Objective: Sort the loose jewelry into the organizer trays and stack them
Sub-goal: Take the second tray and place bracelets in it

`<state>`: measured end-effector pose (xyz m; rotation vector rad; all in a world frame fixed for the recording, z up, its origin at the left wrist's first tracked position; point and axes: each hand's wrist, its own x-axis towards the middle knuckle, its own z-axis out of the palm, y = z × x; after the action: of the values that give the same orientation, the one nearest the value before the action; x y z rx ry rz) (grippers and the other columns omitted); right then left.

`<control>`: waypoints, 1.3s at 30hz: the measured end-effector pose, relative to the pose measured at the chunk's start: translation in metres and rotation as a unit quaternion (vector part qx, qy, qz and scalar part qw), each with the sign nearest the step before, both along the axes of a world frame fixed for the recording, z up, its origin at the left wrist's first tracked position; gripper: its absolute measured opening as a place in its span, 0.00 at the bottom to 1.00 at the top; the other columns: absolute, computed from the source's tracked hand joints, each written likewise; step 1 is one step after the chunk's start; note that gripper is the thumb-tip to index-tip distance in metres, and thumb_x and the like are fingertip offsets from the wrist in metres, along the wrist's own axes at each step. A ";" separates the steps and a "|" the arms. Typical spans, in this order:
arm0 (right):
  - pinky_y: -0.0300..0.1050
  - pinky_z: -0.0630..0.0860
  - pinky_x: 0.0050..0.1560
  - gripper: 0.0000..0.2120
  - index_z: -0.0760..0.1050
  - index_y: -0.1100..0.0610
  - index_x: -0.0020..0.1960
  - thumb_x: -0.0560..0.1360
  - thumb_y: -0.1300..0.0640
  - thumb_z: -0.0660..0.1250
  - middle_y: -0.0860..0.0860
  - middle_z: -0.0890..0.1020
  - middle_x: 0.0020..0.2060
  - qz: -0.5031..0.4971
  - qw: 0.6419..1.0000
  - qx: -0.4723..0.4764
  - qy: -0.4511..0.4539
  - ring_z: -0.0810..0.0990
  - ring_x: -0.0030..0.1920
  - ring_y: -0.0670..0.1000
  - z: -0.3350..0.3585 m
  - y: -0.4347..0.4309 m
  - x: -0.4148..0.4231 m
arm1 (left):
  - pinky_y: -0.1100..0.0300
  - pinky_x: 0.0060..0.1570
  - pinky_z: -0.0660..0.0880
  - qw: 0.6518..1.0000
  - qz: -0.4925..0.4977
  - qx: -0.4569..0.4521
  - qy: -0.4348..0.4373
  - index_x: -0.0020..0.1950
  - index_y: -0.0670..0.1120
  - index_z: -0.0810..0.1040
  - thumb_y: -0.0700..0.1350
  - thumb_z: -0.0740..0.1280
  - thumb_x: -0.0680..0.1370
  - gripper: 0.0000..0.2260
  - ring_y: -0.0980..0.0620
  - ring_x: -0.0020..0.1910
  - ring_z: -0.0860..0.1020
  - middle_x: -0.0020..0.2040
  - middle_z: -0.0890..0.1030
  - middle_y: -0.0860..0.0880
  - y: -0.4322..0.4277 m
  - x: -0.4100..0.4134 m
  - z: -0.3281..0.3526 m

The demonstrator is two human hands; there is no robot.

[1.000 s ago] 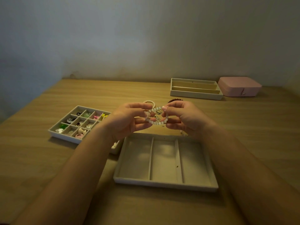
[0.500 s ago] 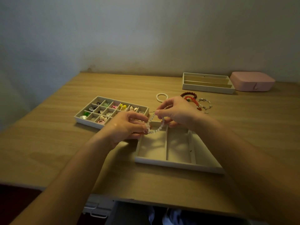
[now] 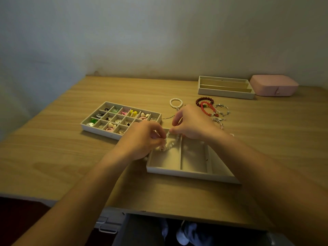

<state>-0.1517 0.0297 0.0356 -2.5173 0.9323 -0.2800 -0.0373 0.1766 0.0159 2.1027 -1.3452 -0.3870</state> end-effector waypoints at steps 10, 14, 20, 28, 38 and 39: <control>0.37 0.79 0.43 0.12 0.83 0.51 0.60 0.77 0.58 0.72 0.46 0.86 0.49 0.106 0.994 0.032 -0.017 0.81 0.39 0.41 0.005 0.003 -0.017 | 0.54 0.54 0.74 0.958 -0.072 0.106 -0.255 0.61 0.61 0.80 0.50 0.70 0.77 0.13 0.52 0.58 0.73 0.55 0.77 0.56 0.004 -0.004 0.008; 0.28 0.72 0.39 0.20 0.79 0.53 0.66 0.76 0.61 0.73 0.46 0.88 0.49 0.160 0.984 0.059 0.042 0.83 0.44 0.39 -0.003 0.006 -0.016 | 0.54 0.57 0.69 0.948 -0.100 0.153 -0.260 0.64 0.64 0.78 0.51 0.71 0.76 0.17 0.50 0.62 0.69 0.57 0.72 0.53 0.001 -0.001 0.011; 0.42 0.79 0.50 0.27 0.74 0.49 0.70 0.72 0.61 0.75 0.44 0.87 0.46 0.164 0.982 0.064 0.067 0.82 0.47 0.40 -0.009 0.011 -0.014 | 0.52 0.55 0.72 0.945 -0.071 0.164 -0.275 0.60 0.63 0.79 0.61 0.70 0.74 0.15 0.49 0.62 0.69 0.51 0.68 0.53 -0.004 0.002 0.010; 0.51 0.82 0.53 0.27 0.76 0.47 0.67 0.69 0.56 0.76 0.43 0.86 0.45 0.133 0.988 0.052 0.063 0.82 0.47 0.43 -0.011 0.010 -0.015 | 0.54 0.49 0.71 0.958 -0.055 0.154 -0.236 0.58 0.63 0.78 0.62 0.71 0.72 0.15 0.52 0.53 0.68 0.51 0.71 0.54 -0.005 0.006 0.005; 0.46 0.82 0.51 0.10 0.84 0.49 0.54 0.75 0.57 0.70 0.43 0.84 0.45 0.045 0.995 0.035 -0.079 0.82 0.45 0.43 0.000 -0.022 -0.026 | 0.56 0.44 0.68 0.978 -0.052 0.083 -0.184 0.56 0.58 0.80 0.60 0.70 0.74 0.13 0.52 0.49 0.72 0.49 0.74 0.54 -0.017 0.003 0.016; 0.48 0.82 0.51 0.08 0.85 0.49 0.52 0.75 0.58 0.70 0.44 0.84 0.45 0.012 0.995 0.026 -0.096 0.82 0.45 0.44 0.003 -0.031 -0.030 | 0.56 0.43 0.68 0.983 -0.052 0.062 -0.167 0.55 0.57 0.81 0.59 0.70 0.75 0.11 0.52 0.49 0.74 0.48 0.75 0.54 -0.020 0.002 0.018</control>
<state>-0.1817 -0.0011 0.0386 -2.4023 0.8213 -0.4759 -0.0349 0.1563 0.0343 2.2798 -1.6649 -0.1660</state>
